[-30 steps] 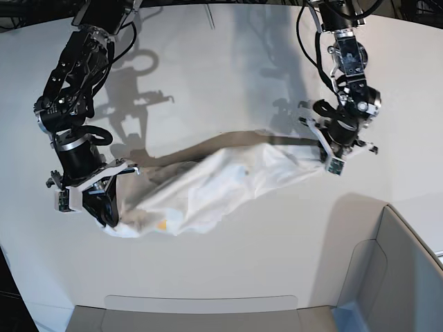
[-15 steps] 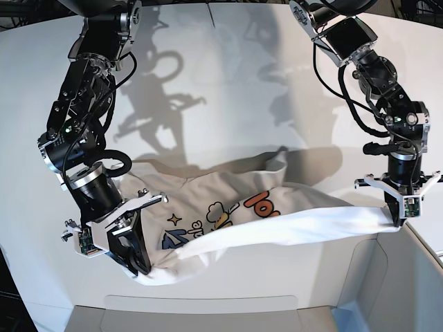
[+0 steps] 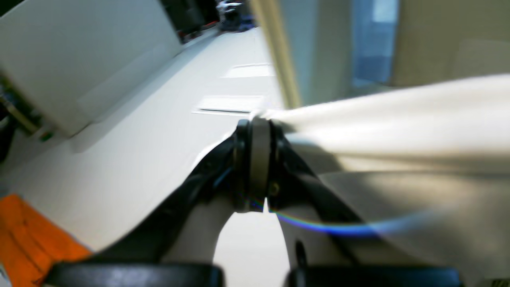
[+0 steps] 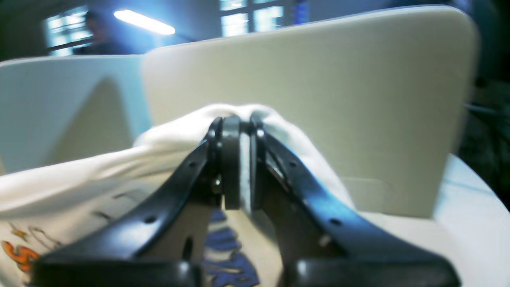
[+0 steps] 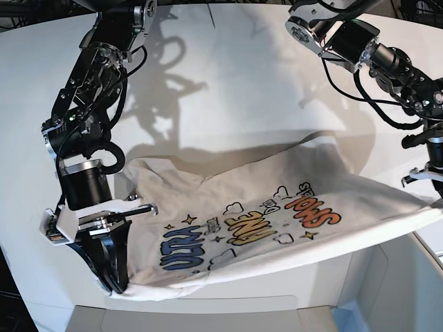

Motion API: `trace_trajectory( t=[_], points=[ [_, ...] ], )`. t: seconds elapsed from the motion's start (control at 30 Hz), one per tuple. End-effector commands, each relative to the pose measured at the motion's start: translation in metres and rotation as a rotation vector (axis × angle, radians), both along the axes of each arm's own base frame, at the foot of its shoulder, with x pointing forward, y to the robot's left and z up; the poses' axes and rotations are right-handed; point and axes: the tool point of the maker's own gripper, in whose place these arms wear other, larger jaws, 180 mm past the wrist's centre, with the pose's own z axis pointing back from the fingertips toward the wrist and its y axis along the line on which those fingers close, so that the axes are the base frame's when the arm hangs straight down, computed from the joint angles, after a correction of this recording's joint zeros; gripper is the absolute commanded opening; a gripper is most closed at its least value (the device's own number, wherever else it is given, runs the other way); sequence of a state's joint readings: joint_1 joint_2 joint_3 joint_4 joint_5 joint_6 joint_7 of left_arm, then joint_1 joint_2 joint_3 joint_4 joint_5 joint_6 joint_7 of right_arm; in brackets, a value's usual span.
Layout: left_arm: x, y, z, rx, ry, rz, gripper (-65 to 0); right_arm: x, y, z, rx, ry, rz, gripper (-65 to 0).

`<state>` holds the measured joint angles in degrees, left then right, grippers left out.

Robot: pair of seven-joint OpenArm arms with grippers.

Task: Layout the t-shirt on the table in an organized manner, then fold the t-shirt properly
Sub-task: 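Swing the held shirt and lay it back onto the table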

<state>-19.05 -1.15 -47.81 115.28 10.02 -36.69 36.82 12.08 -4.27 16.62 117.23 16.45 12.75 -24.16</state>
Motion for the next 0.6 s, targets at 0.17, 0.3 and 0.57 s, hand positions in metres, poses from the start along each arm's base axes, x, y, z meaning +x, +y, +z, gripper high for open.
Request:
trace_trajectory(
  t=[0.17, 0.3, 0.57],
  points=[
    [0.022, -0.019, 0.028, 0.064, -0.057, -0.076, -65.0, 0.012, -0.006, -0.005, -0.007, 0.049, -0.012, -65.0],
    [0.064, -0.068, 0.002, 0.04, 0.054, -0.241, -65.0, 0.042, -0.015, -0.038, -0.039, 0.179, -0.015, -65.0],
    [0.143, -0.109, -0.093, -0.13, 0.315, -0.431, -65.0, 0.115, -0.045, -0.133, -0.028, 0.491, -0.027, -65.0]
  ],
)
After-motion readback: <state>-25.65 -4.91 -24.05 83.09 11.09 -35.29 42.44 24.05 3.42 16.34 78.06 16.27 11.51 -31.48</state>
